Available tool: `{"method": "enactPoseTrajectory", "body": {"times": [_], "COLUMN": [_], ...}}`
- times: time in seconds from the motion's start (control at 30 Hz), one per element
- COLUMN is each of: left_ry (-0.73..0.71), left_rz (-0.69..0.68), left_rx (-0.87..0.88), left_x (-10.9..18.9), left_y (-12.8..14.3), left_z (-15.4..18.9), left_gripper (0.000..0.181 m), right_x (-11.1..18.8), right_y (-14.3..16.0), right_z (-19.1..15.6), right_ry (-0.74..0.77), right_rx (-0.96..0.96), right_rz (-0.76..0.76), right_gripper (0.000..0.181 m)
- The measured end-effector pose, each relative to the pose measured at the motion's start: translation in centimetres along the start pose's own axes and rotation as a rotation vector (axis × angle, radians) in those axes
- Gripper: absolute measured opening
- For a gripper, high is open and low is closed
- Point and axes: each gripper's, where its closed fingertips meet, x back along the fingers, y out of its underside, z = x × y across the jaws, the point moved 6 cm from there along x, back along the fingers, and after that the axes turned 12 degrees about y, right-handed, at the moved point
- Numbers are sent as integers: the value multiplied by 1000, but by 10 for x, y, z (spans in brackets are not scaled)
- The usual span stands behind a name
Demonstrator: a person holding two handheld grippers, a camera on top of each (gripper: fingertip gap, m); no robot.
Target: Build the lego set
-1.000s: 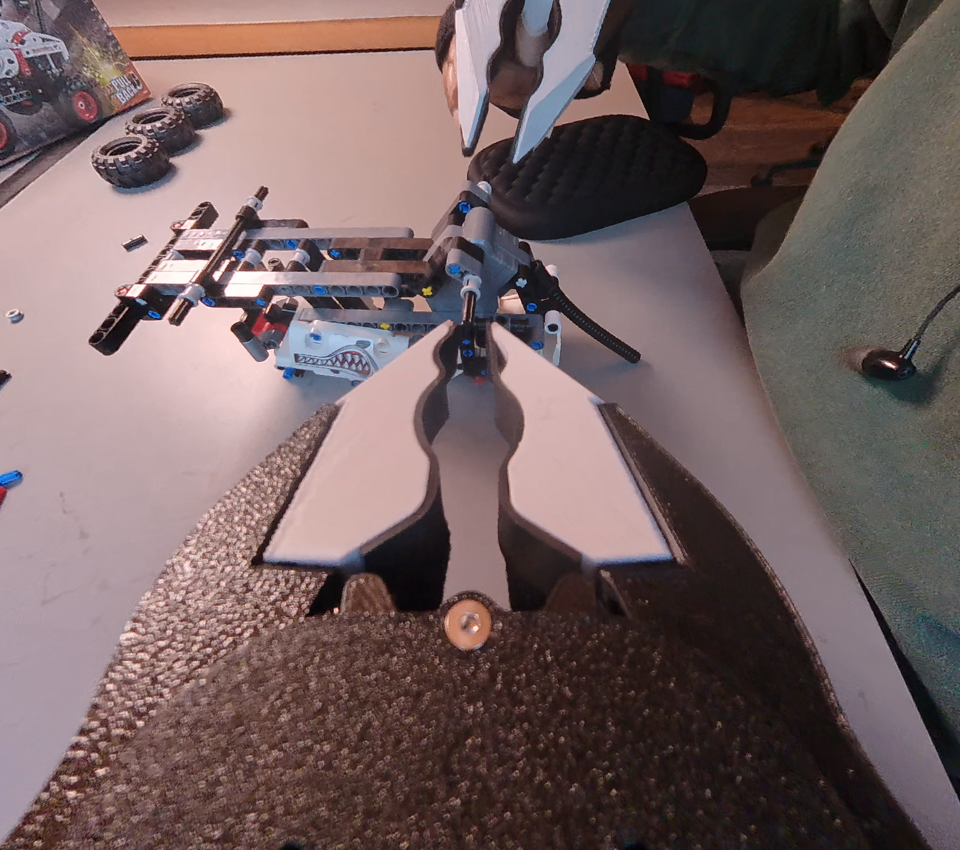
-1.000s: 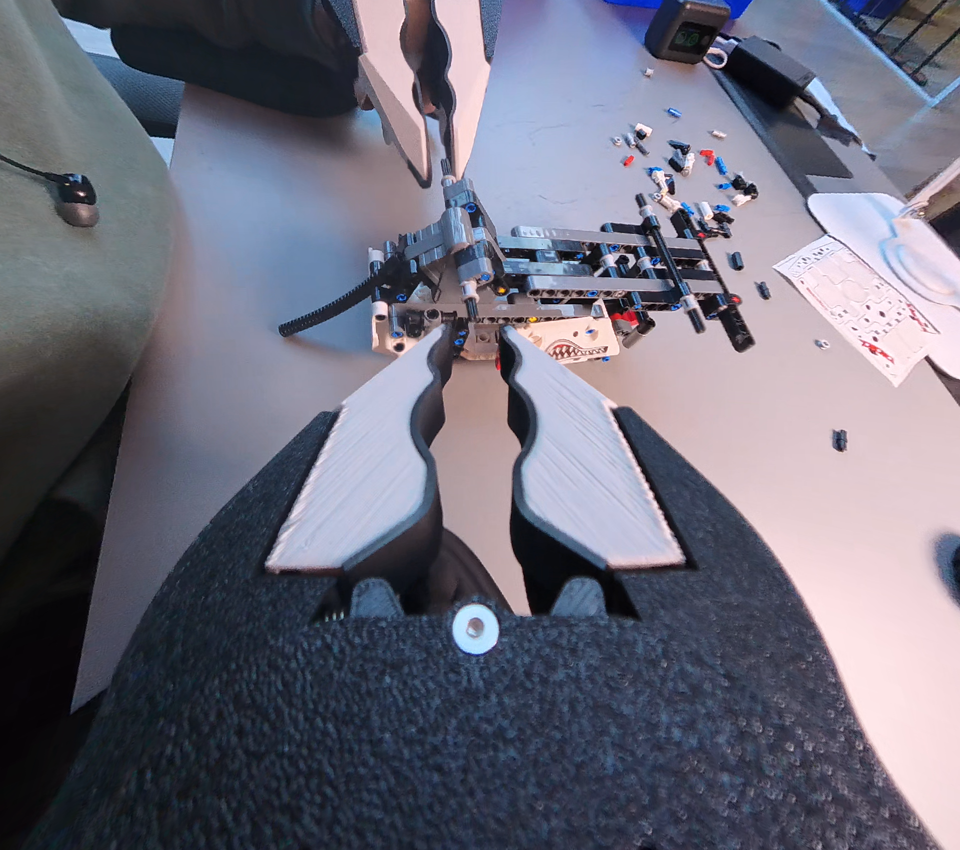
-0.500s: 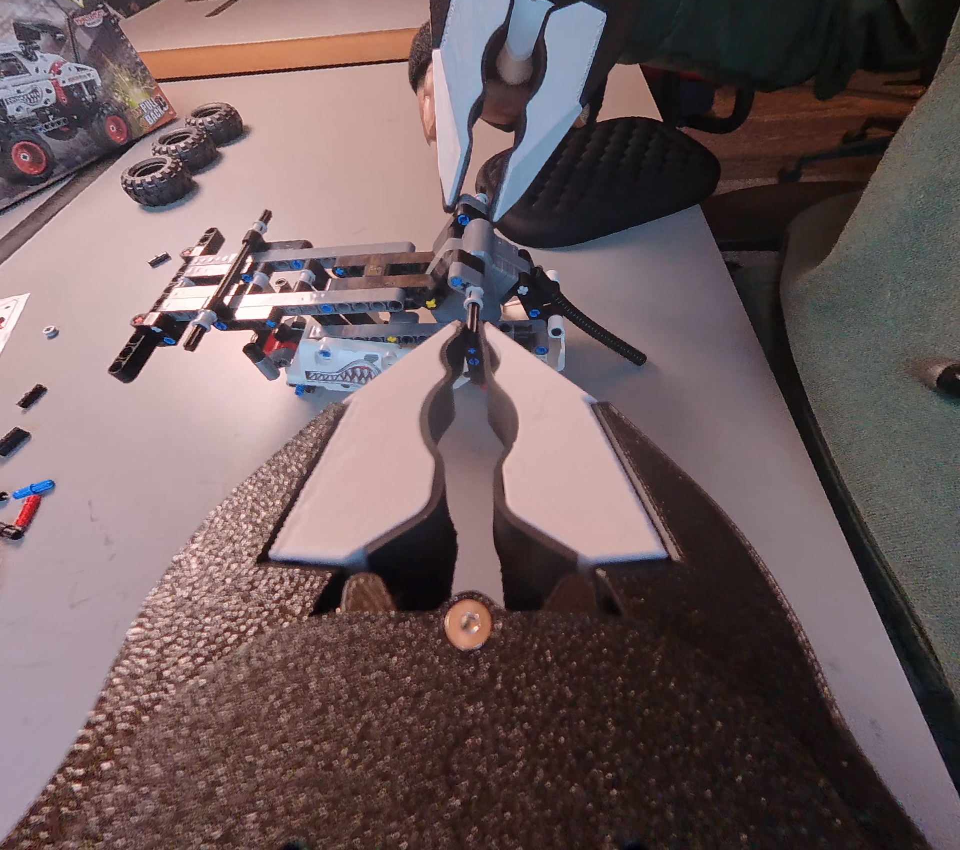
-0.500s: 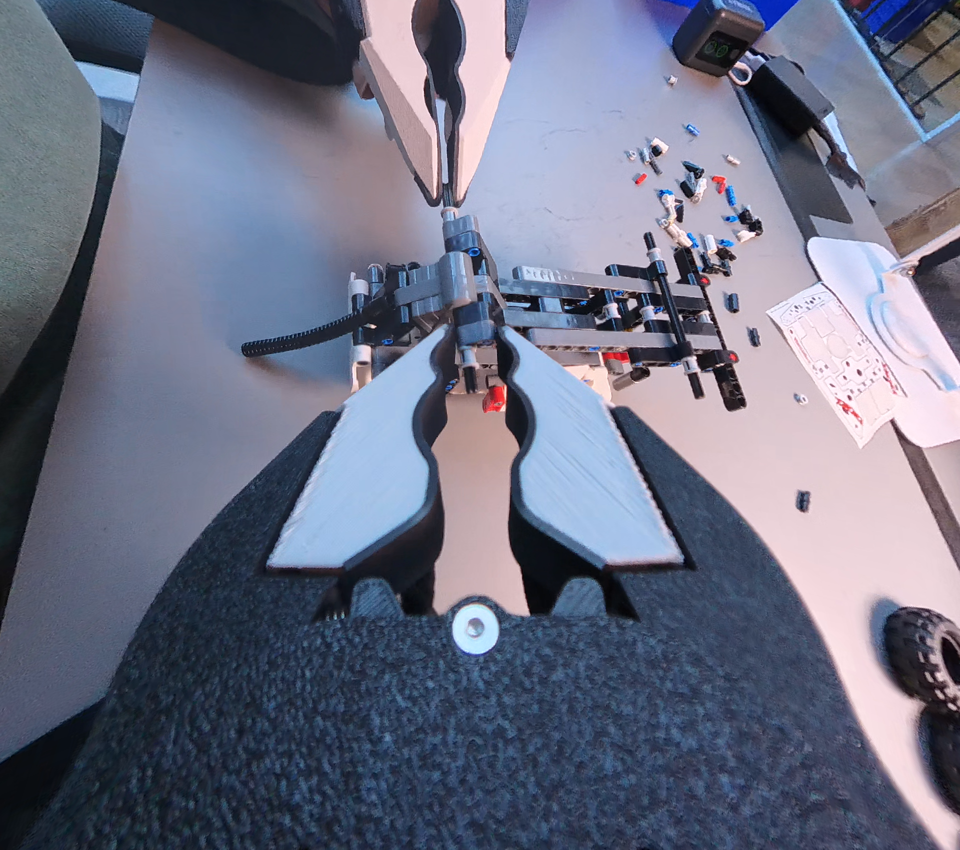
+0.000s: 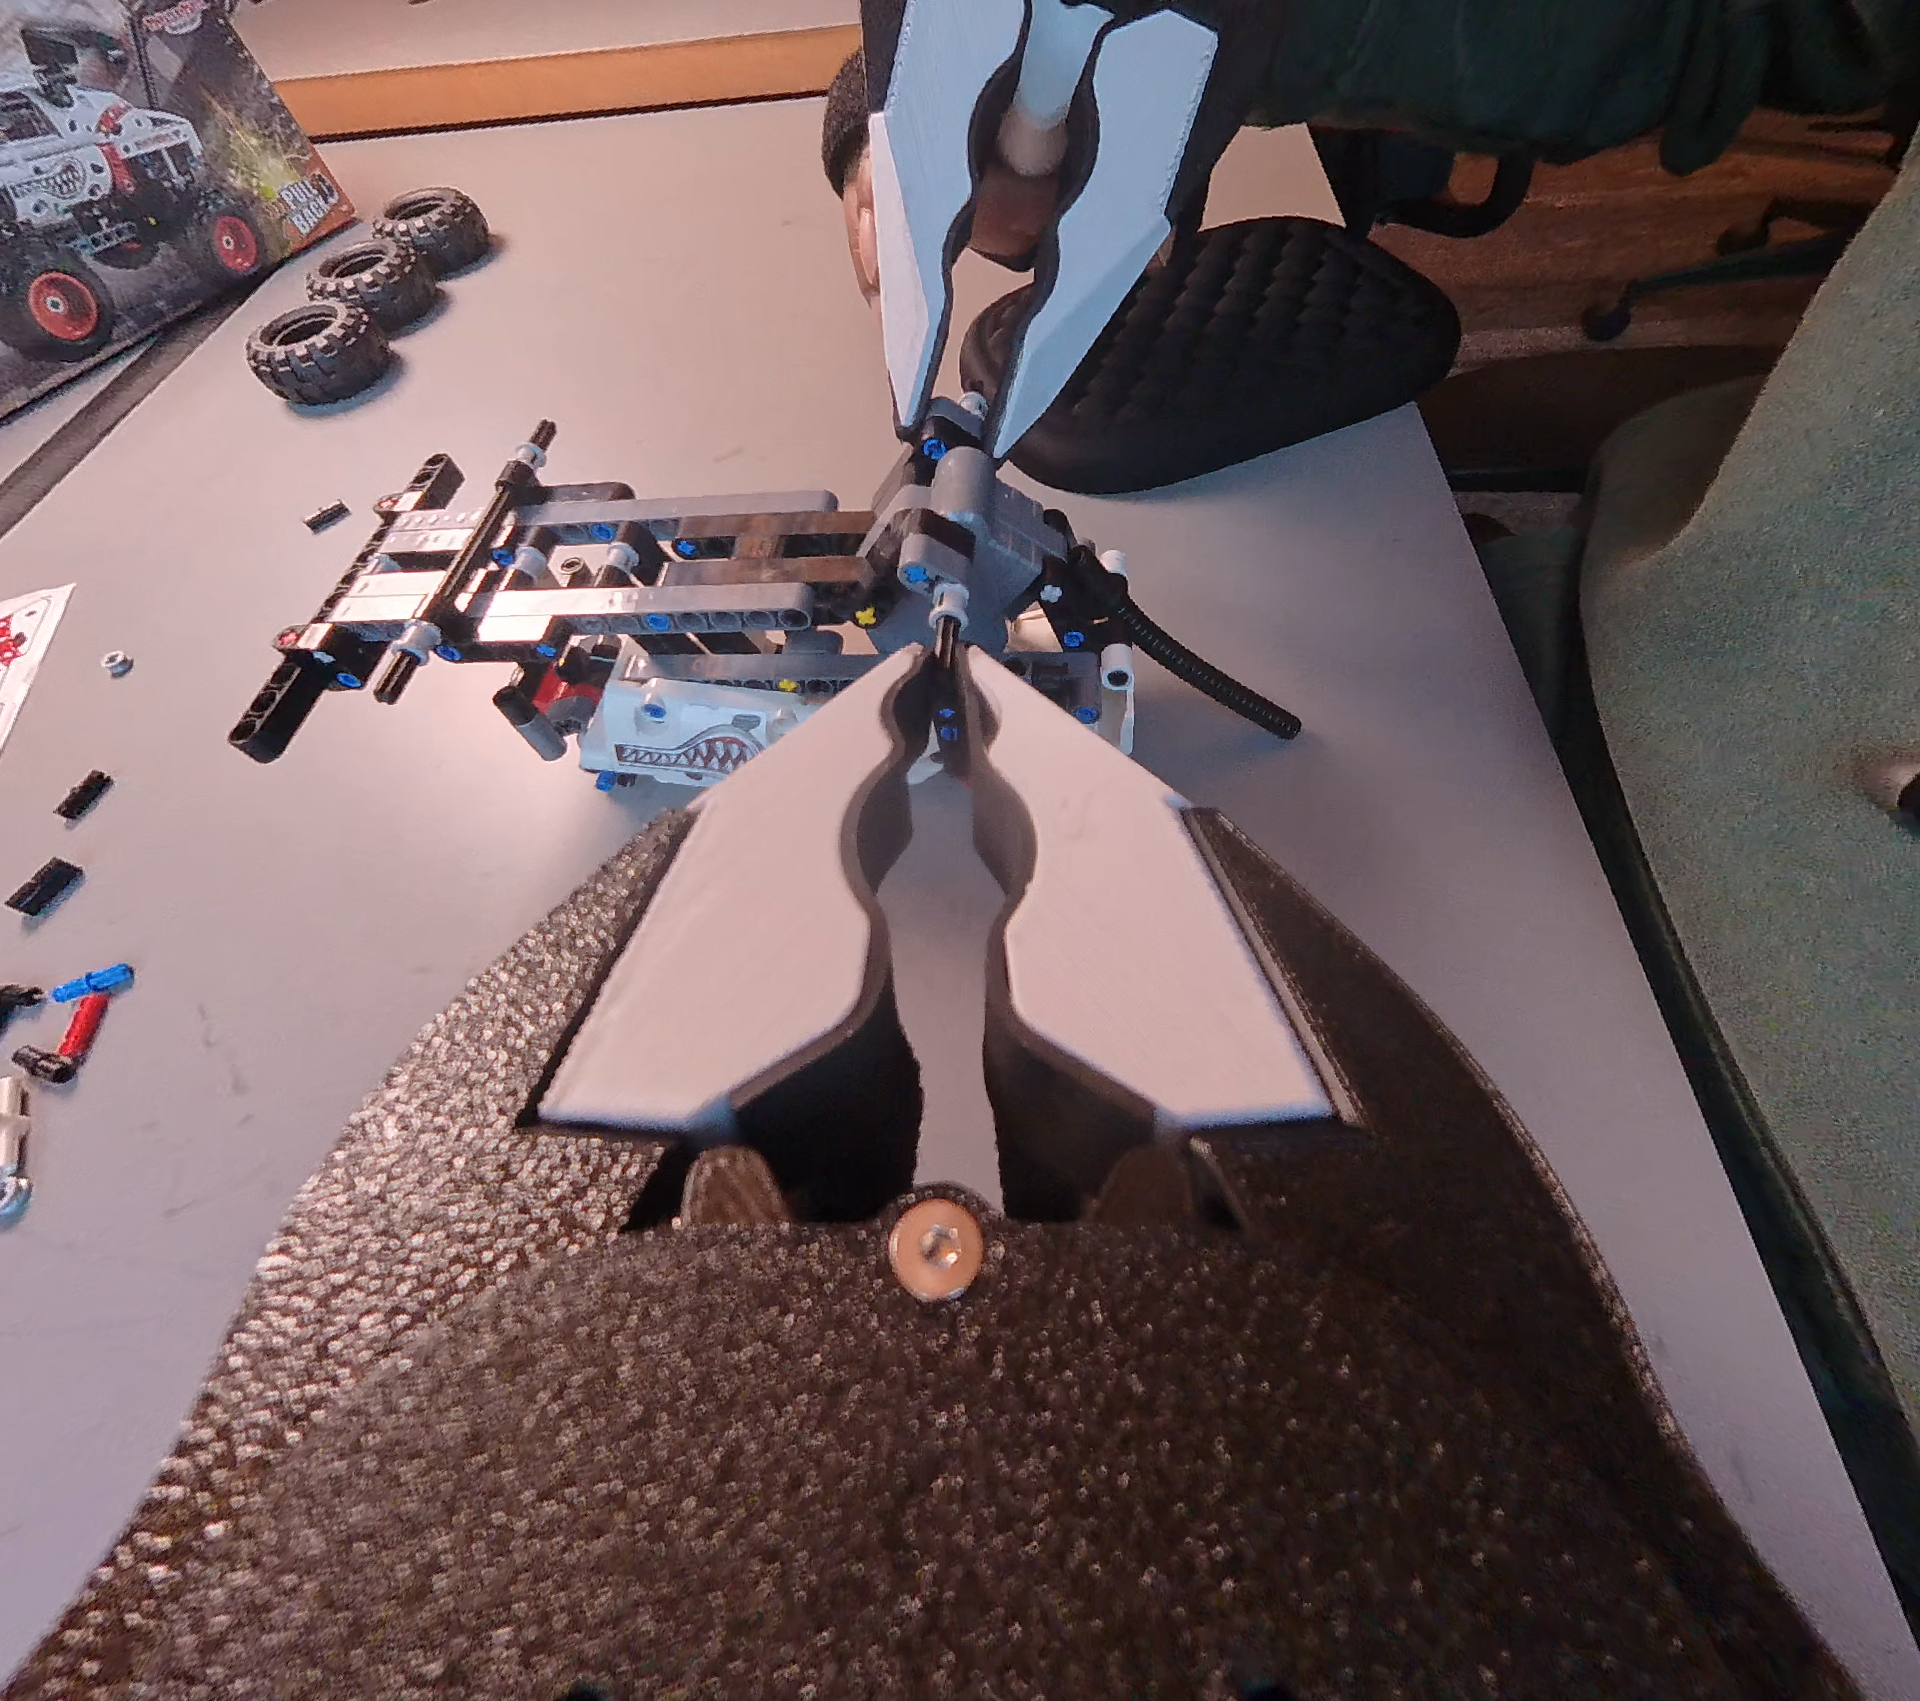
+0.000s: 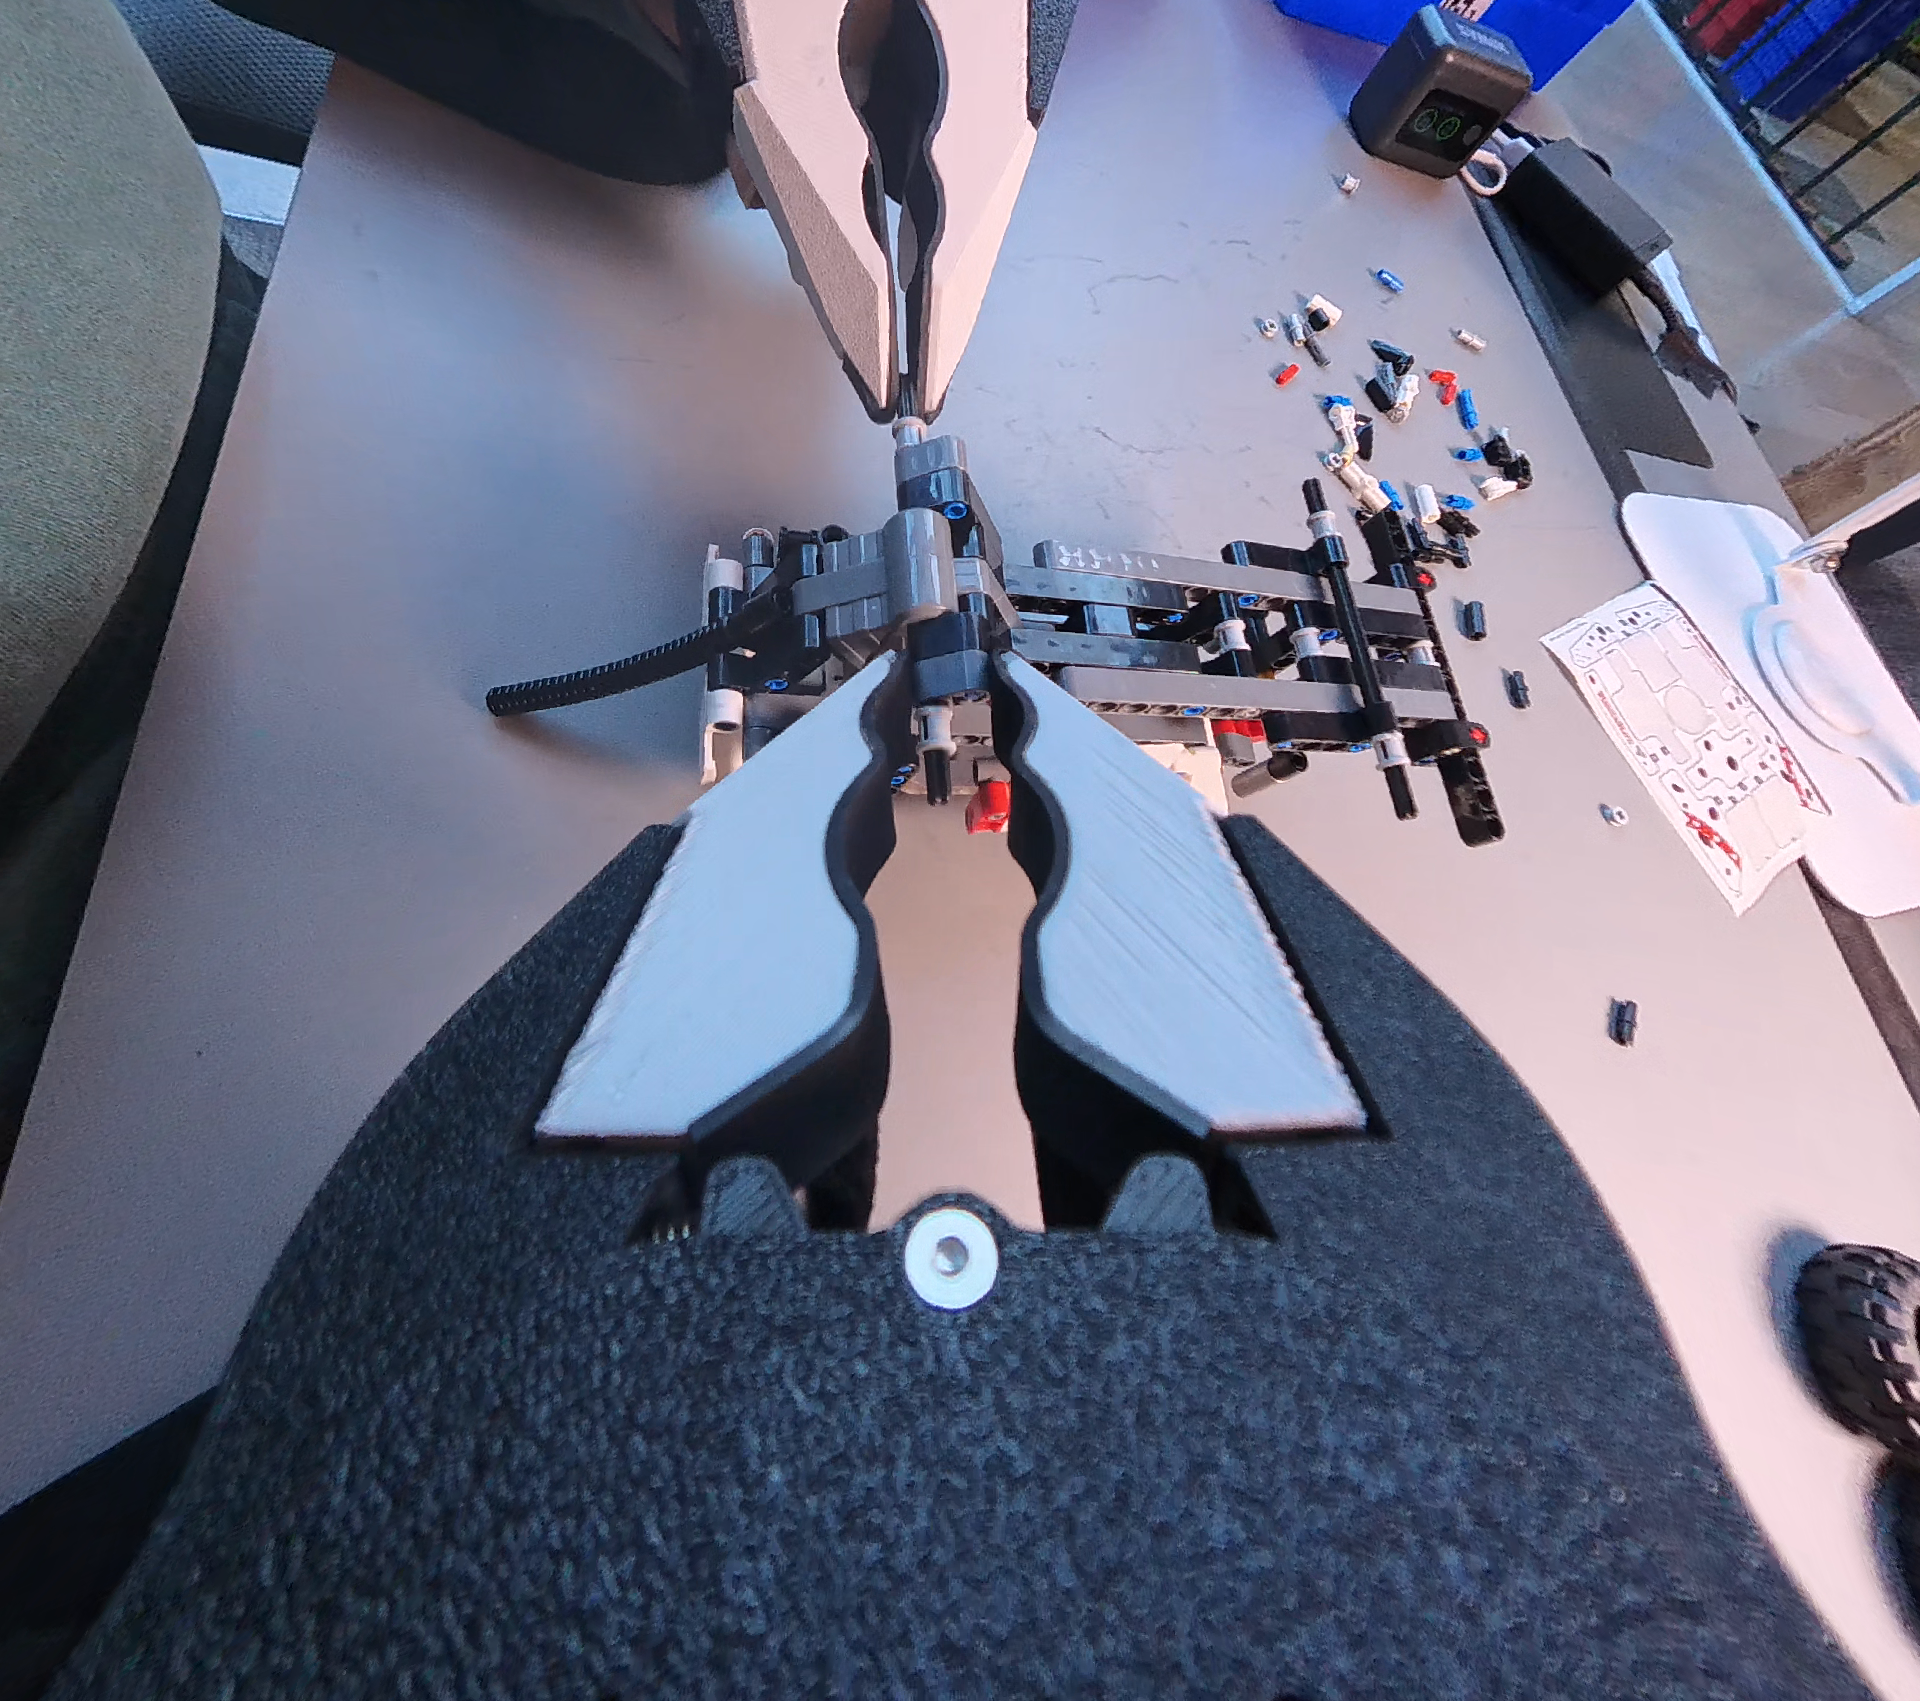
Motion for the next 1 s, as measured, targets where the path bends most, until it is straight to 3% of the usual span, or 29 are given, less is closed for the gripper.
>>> {"method": "enactPoseTrajectory", "body": {"times": [0.87, 1.0], "left_ry": [6, 2], "left_rz": [9, 4], "left_rx": [0, -8], "left_x": [-1, -1], "left_y": [2, 2], "left_z": [0, 1], "left_gripper": [3, 4], "right_x": [1, 6], "right_y": [-1, -12], "right_z": [0, 2], "right_ry": [0, -13], "right_rx": [18, -8], "right_rz": [-2, 29], "right_gripper": [15, 17]}}
